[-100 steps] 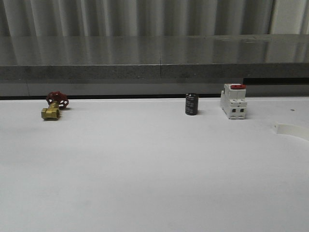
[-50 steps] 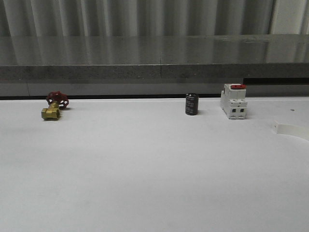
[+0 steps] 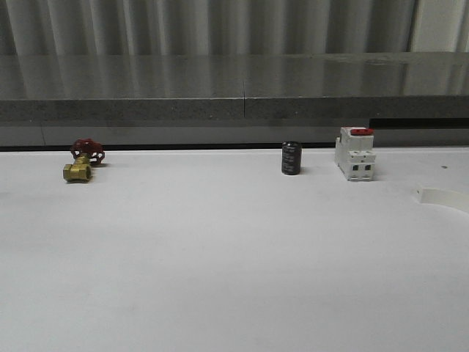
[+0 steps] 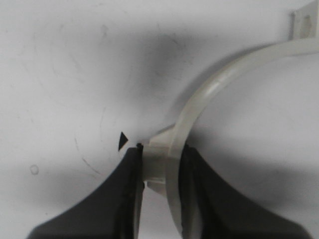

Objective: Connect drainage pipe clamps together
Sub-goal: 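Close the left gripper on the clamp half's flange and lift it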

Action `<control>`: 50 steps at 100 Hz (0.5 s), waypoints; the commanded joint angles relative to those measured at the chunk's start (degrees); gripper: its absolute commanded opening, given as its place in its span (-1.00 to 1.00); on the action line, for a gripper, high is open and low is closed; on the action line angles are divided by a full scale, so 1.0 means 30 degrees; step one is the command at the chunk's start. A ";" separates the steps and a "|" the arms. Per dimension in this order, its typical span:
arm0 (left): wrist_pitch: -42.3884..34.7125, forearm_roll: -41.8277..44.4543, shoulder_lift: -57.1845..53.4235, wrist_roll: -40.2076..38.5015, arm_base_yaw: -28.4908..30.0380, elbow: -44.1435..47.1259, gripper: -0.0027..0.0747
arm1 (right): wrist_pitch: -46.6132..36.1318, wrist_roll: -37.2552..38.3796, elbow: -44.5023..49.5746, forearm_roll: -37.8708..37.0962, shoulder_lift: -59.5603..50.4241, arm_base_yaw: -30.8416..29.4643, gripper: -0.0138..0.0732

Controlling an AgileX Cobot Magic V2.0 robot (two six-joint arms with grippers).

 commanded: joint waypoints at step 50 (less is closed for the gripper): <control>0.2221 -0.1773 -0.4758 -0.6220 -0.5356 -0.0546 -0.98 | -0.1603 -0.0068 -0.0284 -0.0009 -0.0377 0.0060 -0.84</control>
